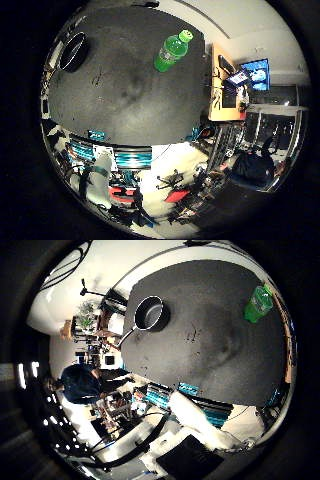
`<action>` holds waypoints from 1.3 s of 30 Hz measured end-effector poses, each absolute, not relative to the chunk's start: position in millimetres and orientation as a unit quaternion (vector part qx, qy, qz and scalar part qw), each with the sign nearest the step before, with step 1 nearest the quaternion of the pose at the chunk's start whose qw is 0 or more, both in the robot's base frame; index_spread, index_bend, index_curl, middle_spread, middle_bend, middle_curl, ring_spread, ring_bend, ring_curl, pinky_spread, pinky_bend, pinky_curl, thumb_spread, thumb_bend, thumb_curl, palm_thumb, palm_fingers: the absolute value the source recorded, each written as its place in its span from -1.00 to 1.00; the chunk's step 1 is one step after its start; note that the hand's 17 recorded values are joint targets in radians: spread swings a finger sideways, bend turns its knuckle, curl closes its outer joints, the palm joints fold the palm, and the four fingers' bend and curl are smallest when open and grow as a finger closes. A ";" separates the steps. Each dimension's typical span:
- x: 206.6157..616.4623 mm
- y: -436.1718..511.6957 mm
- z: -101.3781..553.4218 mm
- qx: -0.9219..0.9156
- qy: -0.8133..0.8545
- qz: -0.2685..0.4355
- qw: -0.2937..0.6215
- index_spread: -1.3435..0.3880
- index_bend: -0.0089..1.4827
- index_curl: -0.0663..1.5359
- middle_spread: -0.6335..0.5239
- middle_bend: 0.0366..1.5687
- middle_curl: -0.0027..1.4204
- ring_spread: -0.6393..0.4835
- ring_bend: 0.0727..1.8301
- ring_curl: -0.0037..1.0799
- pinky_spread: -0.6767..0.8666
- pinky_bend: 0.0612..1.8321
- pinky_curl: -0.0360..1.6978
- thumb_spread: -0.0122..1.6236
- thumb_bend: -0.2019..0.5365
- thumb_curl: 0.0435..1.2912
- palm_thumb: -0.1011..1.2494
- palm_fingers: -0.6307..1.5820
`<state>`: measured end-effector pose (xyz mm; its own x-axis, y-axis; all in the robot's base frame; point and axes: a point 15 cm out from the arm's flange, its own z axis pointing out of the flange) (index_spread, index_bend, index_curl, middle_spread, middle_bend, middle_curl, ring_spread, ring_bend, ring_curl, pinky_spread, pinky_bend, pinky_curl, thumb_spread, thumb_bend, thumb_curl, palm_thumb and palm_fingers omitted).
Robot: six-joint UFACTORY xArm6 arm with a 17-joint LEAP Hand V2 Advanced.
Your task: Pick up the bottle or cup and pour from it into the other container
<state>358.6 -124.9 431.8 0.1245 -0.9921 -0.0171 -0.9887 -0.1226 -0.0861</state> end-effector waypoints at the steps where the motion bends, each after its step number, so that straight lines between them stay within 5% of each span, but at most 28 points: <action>1: 358.9 -124.0 431.7 -0.749 0.661 -0.021 0.040 0.26 -0.76 -0.55 0.36 -0.80 -0.58 0.55 -0.78 -0.52 0.44 -0.35 -0.82 0.30 -0.52 -0.54 0.06 -0.43; 16: 372.8 -134.0 445.2 -0.713 0.680 -0.008 0.171 0.33 -0.77 -0.56 0.33 -0.77 -0.54 0.51 -0.73 -0.50 0.45 -0.31 -0.84 0.30 -0.52 -0.55 -0.02 -0.35; 39: 389.0 -286.7 399.9 -0.579 0.737 0.003 0.347 0.33 -0.79 -0.59 0.36 -0.74 -0.52 0.50 -0.68 -0.50 0.42 -0.26 -0.88 0.28 -0.52 -0.56 -0.08 -0.36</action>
